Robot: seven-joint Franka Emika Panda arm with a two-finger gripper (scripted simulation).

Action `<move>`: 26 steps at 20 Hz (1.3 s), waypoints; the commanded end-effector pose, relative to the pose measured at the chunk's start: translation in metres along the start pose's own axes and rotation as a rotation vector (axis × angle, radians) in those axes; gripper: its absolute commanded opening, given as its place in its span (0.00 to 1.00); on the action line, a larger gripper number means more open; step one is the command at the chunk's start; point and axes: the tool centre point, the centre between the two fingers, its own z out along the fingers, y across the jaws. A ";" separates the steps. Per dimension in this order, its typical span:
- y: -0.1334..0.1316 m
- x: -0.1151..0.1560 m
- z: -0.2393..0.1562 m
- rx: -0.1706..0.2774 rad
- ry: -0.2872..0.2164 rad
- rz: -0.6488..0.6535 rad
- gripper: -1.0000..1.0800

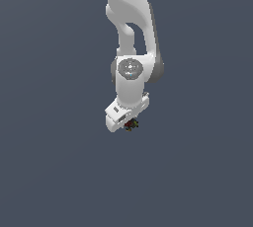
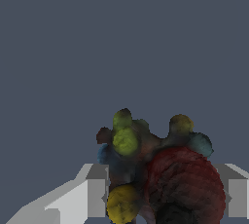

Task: Pick up the object and move it to a goal position.

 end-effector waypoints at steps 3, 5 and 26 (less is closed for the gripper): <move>-0.008 -0.029 -0.025 -0.001 0.000 0.000 0.00; -0.011 -0.042 -0.036 0.000 0.000 0.000 0.00; -0.030 -0.119 -0.106 0.003 -0.001 -0.001 0.00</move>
